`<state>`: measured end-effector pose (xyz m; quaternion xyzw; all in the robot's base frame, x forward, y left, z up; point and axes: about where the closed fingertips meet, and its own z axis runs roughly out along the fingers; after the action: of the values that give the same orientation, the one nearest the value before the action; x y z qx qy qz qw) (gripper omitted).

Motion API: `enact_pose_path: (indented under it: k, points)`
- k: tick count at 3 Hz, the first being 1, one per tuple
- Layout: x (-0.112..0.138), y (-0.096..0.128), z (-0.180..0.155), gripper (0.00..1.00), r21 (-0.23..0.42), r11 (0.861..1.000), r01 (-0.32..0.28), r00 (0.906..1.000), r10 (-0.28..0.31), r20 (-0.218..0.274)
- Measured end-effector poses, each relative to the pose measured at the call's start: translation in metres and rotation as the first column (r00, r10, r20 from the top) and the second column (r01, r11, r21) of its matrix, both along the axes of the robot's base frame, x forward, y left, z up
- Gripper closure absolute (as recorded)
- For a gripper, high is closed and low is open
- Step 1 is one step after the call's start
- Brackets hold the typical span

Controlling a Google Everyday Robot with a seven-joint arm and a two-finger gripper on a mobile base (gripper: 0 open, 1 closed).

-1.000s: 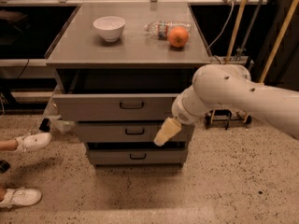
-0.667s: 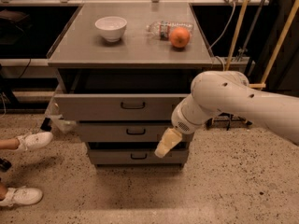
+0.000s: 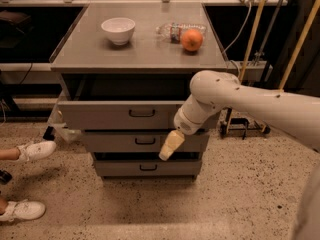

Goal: Close top drawer

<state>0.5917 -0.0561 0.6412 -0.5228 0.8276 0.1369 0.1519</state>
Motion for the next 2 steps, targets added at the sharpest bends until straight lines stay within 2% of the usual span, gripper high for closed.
enact_pose_path:
  k: [1,2]
  points:
    - [0.0428,-0.0071,-0.0065,0.00,0.048,0.994,0.102,0.9948,-0.102,-0.002]
    - [0.0423,-0.0070,-0.0065,0.00,0.048,0.994,0.102,0.9948,-0.102,-0.002]
